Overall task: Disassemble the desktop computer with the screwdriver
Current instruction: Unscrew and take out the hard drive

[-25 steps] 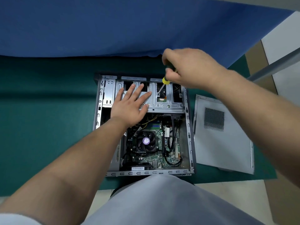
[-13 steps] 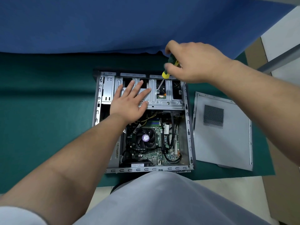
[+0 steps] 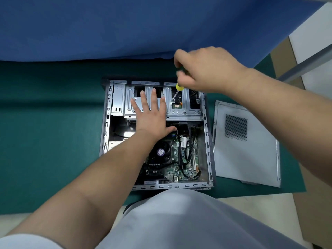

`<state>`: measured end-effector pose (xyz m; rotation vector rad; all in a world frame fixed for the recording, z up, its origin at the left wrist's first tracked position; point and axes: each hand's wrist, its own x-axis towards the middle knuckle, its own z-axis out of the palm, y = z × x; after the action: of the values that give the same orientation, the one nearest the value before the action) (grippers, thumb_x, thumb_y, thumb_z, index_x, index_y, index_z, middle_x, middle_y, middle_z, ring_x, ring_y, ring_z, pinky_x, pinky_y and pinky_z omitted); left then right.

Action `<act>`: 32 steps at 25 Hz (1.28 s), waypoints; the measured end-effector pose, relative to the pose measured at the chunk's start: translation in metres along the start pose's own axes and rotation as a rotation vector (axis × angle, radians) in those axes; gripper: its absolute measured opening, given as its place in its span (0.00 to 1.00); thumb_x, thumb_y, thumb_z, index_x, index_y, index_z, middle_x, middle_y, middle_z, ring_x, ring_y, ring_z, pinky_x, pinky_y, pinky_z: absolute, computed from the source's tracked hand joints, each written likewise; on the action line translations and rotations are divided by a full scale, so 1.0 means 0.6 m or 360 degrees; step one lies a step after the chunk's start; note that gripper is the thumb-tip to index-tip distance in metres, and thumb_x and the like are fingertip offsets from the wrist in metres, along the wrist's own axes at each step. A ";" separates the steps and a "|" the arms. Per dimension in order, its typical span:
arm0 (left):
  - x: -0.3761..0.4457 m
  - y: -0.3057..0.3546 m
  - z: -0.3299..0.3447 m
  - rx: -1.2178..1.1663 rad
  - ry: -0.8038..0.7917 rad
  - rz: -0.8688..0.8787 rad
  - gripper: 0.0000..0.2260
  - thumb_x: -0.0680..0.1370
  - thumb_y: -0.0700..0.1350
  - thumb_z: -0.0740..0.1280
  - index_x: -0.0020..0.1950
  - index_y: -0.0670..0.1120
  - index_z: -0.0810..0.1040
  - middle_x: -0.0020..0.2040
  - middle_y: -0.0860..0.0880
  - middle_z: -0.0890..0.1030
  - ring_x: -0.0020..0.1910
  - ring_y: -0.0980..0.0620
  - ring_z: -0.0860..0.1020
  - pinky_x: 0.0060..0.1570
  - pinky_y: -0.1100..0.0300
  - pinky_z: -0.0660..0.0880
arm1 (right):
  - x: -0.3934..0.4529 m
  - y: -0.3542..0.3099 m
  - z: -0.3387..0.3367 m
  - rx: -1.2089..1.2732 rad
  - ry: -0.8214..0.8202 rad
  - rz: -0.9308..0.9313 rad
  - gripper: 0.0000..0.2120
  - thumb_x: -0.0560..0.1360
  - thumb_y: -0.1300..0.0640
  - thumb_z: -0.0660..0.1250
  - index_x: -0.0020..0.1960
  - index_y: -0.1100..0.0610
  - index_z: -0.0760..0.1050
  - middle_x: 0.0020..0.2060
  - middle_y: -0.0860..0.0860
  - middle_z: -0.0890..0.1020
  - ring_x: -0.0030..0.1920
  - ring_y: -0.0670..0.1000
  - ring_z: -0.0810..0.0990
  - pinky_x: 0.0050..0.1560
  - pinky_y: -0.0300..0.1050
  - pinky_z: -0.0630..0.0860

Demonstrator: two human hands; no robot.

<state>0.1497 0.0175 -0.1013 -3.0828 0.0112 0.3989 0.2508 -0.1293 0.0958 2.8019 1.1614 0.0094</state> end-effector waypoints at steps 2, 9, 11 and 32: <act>0.001 -0.001 0.002 -0.0003 0.0037 -0.0030 0.54 0.69 0.81 0.55 0.83 0.48 0.45 0.83 0.37 0.40 0.79 0.25 0.39 0.68 0.20 0.41 | -0.001 0.005 -0.002 0.0166 -0.0066 -0.0075 0.18 0.74 0.44 0.58 0.58 0.55 0.68 0.43 0.49 0.73 0.45 0.57 0.73 0.37 0.49 0.66; 0.001 0.003 0.006 -0.0010 0.0105 -0.0044 0.51 0.70 0.78 0.56 0.82 0.47 0.48 0.83 0.37 0.43 0.79 0.25 0.41 0.67 0.19 0.43 | 0.000 0.013 -0.001 0.0234 -0.0079 -0.0054 0.15 0.77 0.46 0.59 0.58 0.55 0.68 0.44 0.51 0.74 0.44 0.58 0.73 0.39 0.49 0.67; 0.001 0.002 0.007 -0.0003 0.0105 -0.0040 0.51 0.70 0.78 0.56 0.82 0.47 0.49 0.83 0.37 0.43 0.79 0.25 0.41 0.67 0.19 0.43 | -0.001 0.010 0.001 0.0287 -0.0066 -0.0018 0.19 0.77 0.42 0.59 0.60 0.54 0.67 0.45 0.50 0.73 0.46 0.57 0.73 0.40 0.49 0.66; -0.004 0.004 0.000 -0.0020 0.0116 -0.0036 0.51 0.69 0.77 0.56 0.82 0.47 0.49 0.84 0.38 0.43 0.79 0.26 0.42 0.68 0.20 0.43 | -0.003 0.001 -0.002 0.0022 -0.0075 0.0263 0.21 0.84 0.37 0.51 0.59 0.54 0.67 0.40 0.55 0.75 0.40 0.62 0.73 0.36 0.50 0.66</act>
<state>0.1472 0.0149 -0.1010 -3.1050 -0.0240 0.2863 0.2502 -0.1309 0.0969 2.8848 0.9213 -0.0512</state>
